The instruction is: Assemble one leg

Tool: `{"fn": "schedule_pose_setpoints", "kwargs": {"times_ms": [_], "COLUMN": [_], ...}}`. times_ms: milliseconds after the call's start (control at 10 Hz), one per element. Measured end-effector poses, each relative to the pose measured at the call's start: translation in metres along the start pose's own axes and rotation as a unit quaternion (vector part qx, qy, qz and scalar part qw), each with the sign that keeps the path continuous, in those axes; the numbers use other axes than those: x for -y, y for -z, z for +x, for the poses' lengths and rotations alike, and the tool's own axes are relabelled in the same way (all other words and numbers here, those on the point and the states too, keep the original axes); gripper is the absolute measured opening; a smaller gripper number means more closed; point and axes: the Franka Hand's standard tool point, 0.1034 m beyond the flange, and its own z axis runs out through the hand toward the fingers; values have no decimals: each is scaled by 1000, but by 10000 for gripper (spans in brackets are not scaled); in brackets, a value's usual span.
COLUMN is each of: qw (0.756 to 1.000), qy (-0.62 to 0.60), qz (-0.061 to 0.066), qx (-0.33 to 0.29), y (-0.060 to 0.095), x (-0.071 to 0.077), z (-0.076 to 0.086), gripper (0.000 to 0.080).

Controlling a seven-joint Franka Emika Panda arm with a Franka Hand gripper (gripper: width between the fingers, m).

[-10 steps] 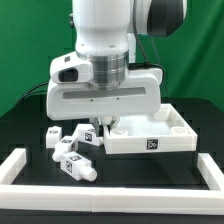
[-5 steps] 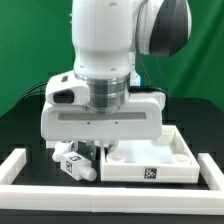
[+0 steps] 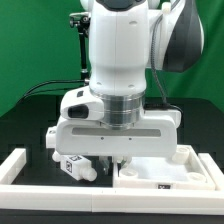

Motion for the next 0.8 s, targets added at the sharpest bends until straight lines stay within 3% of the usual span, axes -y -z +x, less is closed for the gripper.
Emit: {"fn": "schedule_pose_setpoints", "kwargs": {"times_ms": [400,600,800], "qw": [1000,1000,1000], "qy": [-5,-21,-23], "qz": [0,-2,-1], "qx": [1,-5,2], "y": [-1,-2,-2], "x": [1,7,8], "z": [0,12,12], "gripper": [55,55,55]}}
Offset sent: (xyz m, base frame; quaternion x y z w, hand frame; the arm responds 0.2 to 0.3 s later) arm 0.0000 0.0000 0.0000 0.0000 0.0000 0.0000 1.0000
